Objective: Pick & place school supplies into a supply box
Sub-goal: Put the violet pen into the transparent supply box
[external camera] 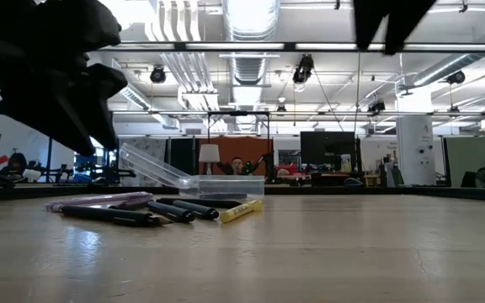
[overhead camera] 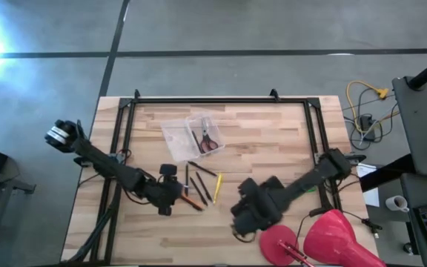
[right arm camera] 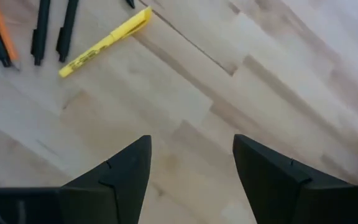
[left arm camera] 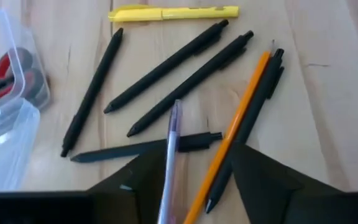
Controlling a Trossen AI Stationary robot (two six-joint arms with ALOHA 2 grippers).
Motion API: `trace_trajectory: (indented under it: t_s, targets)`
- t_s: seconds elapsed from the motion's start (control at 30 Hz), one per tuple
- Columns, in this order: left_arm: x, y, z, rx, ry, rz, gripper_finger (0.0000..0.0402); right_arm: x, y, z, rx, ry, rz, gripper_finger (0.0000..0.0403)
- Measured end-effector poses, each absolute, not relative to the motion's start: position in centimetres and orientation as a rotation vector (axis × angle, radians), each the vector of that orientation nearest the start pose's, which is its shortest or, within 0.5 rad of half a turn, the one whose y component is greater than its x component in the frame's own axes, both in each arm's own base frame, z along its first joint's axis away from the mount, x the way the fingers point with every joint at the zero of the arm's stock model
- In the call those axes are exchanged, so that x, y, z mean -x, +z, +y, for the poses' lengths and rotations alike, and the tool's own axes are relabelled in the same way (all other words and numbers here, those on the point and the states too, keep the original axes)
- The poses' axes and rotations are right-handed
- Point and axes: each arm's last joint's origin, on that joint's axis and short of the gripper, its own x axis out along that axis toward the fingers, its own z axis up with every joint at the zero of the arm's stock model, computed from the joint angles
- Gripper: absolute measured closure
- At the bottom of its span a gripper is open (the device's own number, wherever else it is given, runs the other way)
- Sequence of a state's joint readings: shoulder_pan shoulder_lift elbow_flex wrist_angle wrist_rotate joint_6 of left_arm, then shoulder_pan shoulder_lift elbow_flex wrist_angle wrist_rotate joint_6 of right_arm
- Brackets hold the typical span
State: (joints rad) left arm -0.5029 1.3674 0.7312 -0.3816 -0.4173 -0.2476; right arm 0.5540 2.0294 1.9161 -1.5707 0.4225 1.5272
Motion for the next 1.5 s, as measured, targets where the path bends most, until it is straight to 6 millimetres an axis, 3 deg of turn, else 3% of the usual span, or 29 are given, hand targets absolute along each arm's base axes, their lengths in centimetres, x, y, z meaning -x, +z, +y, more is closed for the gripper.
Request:
trace_trajectory:
  t_s: [0.2, 0.33, 0.47, 0.73, 0.87, 1.07, 1.2, 1.37, 1.5]
  targets:
    - [-23.5, 17.6, -9.4, -0.158, 0.021, 0.985, 0.0226, -28.0, 28.6, 20.2, -0.593, -1.032, 0.947, 0.0183]
    - [-23.9, 17.3, -8.4, -0.114, 0.025, 1.013, 0.0238, -24.9, 28.8, 19.6, -0.661, -1.081, 0.86, 0.0183]
    - [-24.1, 17.3, -8.0, -0.126, 0.017, 1.016, 0.025, -23.2, 28.9, 18.3, -0.683, -1.103, 0.839, 0.0183]
    - [-25.0, 16.1, -7.7, -0.156, -0.008, 1.038, 0.0252, -22.2, 28.8, 16.6, -0.643, -1.104, 0.751, 0.0183]
    - [-25.7, 14.2, -8.0, -0.174, -0.009, 1.12, 0.0252, -22.0, 28.8, 16.3, -0.632, -1.104, 0.743, 0.0183]
    - [-27.0, 13.4, -8.2, -0.173, 0.031, 1.188, 0.0259, -22.0, 28.8, 16.3, -0.614, -1.093, 0.754, 0.0183]
    - [-27.6, 14.1, -8.1, -0.164, 0.037, 1.191, 0.0297, -21.9, 28.9, 16.2, -0.592, -1.079, 0.768, 0.0183]
    - [-28.0, 14.5, -7.7, -0.164, 0.065, 1.199, 0.0375, -22.0, 29.0, 16.0, -0.547, -1.067, 0.794, 0.0183]
    - [-28.2, 15.1, -7.6, -0.186, 0.088, 1.239, 0.038, -22.0, 29.3, 15.7, -0.518, -1.049, 0.755, 0.0184]
